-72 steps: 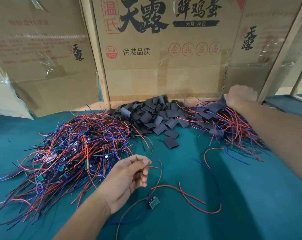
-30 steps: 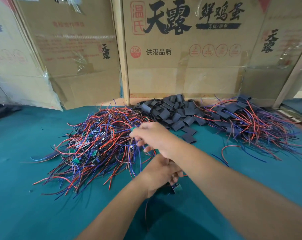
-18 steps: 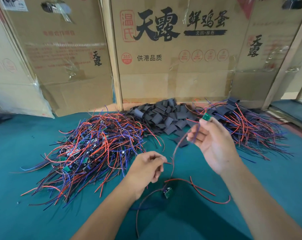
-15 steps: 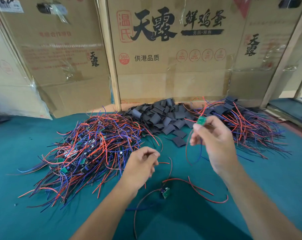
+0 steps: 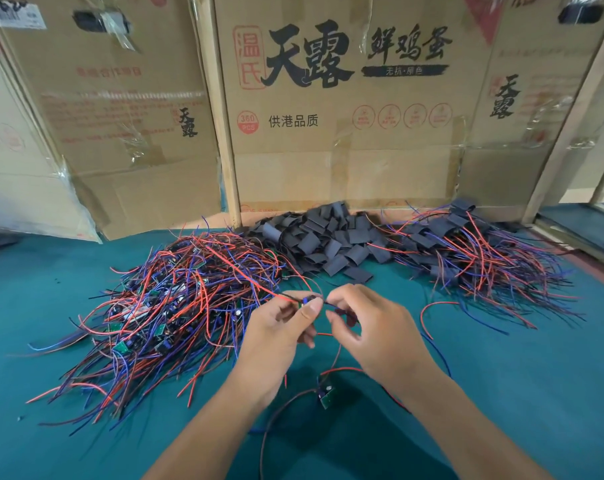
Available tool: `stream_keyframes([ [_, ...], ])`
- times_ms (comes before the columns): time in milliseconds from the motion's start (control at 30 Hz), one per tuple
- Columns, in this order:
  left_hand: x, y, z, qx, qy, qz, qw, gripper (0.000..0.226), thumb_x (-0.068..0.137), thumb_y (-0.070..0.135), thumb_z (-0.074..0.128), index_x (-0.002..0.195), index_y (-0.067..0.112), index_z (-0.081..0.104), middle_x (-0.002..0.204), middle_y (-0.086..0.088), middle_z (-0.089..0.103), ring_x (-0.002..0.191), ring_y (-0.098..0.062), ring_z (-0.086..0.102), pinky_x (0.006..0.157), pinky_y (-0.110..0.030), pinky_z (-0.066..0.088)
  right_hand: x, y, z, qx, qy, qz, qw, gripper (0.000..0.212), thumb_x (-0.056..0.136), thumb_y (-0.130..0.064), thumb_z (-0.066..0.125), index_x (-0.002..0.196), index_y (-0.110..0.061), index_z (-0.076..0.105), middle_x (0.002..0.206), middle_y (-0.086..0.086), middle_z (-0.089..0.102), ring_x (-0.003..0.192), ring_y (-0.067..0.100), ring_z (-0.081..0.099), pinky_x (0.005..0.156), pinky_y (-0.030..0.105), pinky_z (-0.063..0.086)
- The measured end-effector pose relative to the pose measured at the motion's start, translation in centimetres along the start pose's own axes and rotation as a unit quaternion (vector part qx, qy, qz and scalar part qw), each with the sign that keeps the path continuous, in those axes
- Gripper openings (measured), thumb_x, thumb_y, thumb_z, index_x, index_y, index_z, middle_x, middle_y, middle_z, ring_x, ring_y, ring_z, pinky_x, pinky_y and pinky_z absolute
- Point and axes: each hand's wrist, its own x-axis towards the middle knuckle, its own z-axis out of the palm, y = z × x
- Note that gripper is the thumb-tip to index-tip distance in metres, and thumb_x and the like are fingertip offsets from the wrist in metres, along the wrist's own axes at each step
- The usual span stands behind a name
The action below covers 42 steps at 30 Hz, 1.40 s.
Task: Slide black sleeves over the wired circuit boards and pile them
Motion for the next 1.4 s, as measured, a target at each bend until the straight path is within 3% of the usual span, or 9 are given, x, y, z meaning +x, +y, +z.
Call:
stream_keyframes([
  [67,0.1,0.3,-0.2,-0.039,0.001,-0.024,0.999,0.027,0.076,0.024,0.074,0.096,0.006,0.072,0.072,-0.006,0.061,0.06,-0.015,0.054,0.053,-0.023,0.046,0.1,0.5,-0.2,0.049,-0.006,0.026,0.998,0.008,0.086,-0.015,0.066,0.092,-0.02,0.064,0.081,-0.011,0.063,0.072,0.013,0.061,0.064,0.036,0.052],
  [200,0.2,1.0,-0.7,-0.062,-0.024,-0.053,0.996,0.02,0.082,0.01,0.07,0.1,0.004,0.074,0.077,-0.01,0.055,0.062,-0.015,0.051,0.055,-0.023,0.044,0.2,0.9,-0.2,0.122,-0.022,0.062,0.99,0.012,0.086,-0.017,0.066,0.094,-0.025,0.062,0.078,-0.014,0.062,0.073,0.007,0.058,0.064,0.015,0.041],
  [400,0.2,1.4,-1.0,0.008,-0.062,-0.019,0.998,0.023,0.078,0.007,0.066,0.101,0.004,0.071,0.077,-0.012,0.049,0.061,-0.015,0.048,0.056,-0.025,0.043,0.1,1.4,-0.4,0.144,-0.126,0.098,0.977,0.039,0.089,-0.034,0.067,0.125,-0.038,0.055,0.079,-0.006,0.061,0.075,0.014,0.056,0.069,0.027,0.046],
  [533,0.4,1.3,-1.0,-0.009,-0.047,-0.01,0.999,0.015,0.077,0.006,0.066,0.091,0.009,0.061,0.07,-0.004,0.051,0.059,-0.017,0.047,0.055,-0.025,0.043,0.1,1.2,-0.5,0.127,-0.116,0.063,0.983,0.007,0.092,-0.027,0.066,0.096,-0.023,0.068,0.072,-0.007,0.058,0.067,0.012,0.052,0.064,0.027,0.043],
  [733,0.4,1.6,-1.7,-0.007,-0.062,-0.01,0.998,0.015,0.075,0.01,0.071,0.085,0.021,0.07,0.071,-0.003,0.054,0.06,-0.016,0.047,0.058,-0.024,0.043,0.3,1.2,-0.7,0.176,-0.109,0.091,0.974,0.01,0.092,-0.021,0.066,0.082,-0.022,0.068,0.073,-0.008,0.055,0.065,0.007,0.051,0.061,0.014,0.036],
  [867,0.4,1.7,-1.8,-0.031,-0.073,-0.019,0.997,0.017,0.077,0.006,0.068,0.088,0.018,0.072,0.073,-0.001,0.058,0.06,-0.016,0.048,0.059,-0.024,0.044,0.3,1.0,-0.4,0.249,-0.147,0.154,0.945,0.007,0.094,-0.022,0.064,0.089,-0.023,0.069,0.087,-0.01,0.065,0.082,0.003,0.062,0.074,0.012,0.045],
  [933,0.3,1.8,-1.9,-0.037,-0.072,-0.02,0.997,0.02,0.078,0.003,0.07,0.095,0.014,0.072,0.075,-0.002,0.058,0.061,-0.017,0.049,0.061,-0.026,0.044,0.3,0.7,-0.5,0.322,-0.172,0.182,0.913,0.01,0.097,-0.015,0.06,0.091,-0.016,0.067,0.088,-0.001,0.072,0.082,0.011,0.068,0.078,0.022,0.051],
  [1100,0.5,1.9,-1.8,-0.08,-0.057,-0.038,0.994,0.029,0.08,0.008,0.073,0.108,0.004,0.067,0.077,-0.003,0.056,0.064,-0.014,0.049,0.061,-0.025,0.043,0.4,0.0,-0.4,0.417,-0.165,0.234,0.863,0.015,0.1,-0.006,0.053,0.091,-0.002,0.064,0.068,0.006,0.063,0.058,0.019,0.057,0.057,0.03,0.051],
  [1400,0.8,1.5,-1.9,-0.19,-0.03,-0.079,0.978,0.028,0.09,0.016,0.062,0.117,0.009,0.068,0.08,0.002,0.056,0.074,-0.011,0.055,0.068,-0.023,0.051,0.2,-0.1,-0.2,0.473,-0.165,0.301,0.811,0.017,0.099,-0.009,0.055,0.088,-0.006,0.068,0.068,0.006,0.063,0.057,0.019,0.055,0.049,0.028,0.047],
])
